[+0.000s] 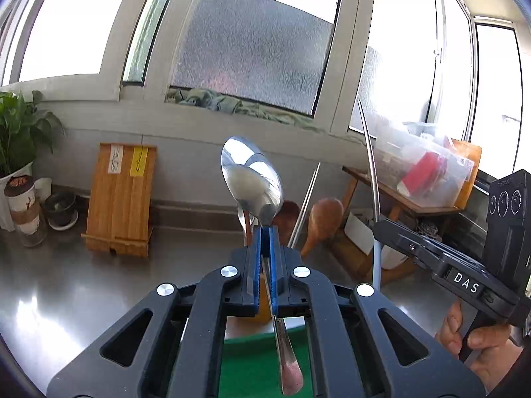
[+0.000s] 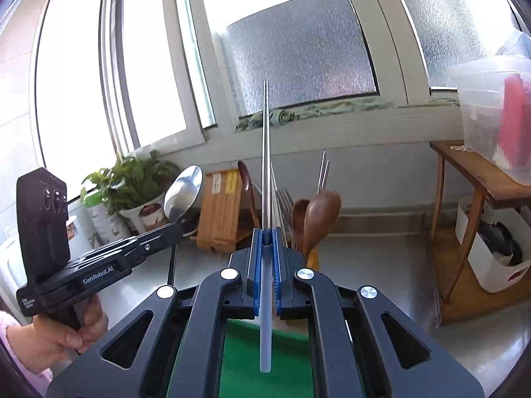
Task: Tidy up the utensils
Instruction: 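Insert the silver spoon into the orange holder with the left tool while the right tool inserts the chopstick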
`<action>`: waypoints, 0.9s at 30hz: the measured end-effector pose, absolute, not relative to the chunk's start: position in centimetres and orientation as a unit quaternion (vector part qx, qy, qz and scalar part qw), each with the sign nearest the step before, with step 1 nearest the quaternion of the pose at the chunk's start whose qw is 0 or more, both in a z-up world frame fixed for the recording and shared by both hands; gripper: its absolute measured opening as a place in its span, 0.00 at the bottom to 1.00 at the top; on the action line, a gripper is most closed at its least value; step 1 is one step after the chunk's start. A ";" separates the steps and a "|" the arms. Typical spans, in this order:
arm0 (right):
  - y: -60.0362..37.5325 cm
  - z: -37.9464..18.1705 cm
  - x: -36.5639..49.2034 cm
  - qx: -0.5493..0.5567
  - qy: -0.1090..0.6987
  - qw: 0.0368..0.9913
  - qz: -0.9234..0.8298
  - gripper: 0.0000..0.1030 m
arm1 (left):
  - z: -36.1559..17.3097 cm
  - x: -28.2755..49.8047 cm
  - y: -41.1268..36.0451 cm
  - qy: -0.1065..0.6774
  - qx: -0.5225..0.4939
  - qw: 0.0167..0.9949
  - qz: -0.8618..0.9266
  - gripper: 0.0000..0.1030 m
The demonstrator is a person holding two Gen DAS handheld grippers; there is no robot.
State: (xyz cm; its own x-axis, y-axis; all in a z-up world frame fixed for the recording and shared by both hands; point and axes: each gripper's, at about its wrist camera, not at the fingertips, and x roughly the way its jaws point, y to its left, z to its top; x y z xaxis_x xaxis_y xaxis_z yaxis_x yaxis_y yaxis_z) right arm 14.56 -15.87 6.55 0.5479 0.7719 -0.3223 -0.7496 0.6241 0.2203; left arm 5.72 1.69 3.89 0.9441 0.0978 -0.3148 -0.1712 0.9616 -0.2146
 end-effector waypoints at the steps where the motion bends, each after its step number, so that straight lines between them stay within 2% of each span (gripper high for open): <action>1: -15.4 6.6 15.2 0.032 0.190 0.882 0.430 0.06 | 4.2 6.2 1.8 0.139 -0.115 0.981 0.074 0.03; 9: -12.8 6.1 17.9 0.053 0.152 0.888 0.431 0.06 | 5.2 10.7 1.8 0.074 -0.079 0.988 0.111 0.03; 17: -11.2 5.0 19.9 0.060 0.150 0.883 0.440 0.06 | 3.3 14.7 2.5 0.075 -0.079 0.986 0.126 0.03; 27: -10.8 3.5 20.4 0.056 0.137 0.884 0.444 0.06 | 2.0 15.7 2.7 0.054 -0.073 0.986 0.137 0.03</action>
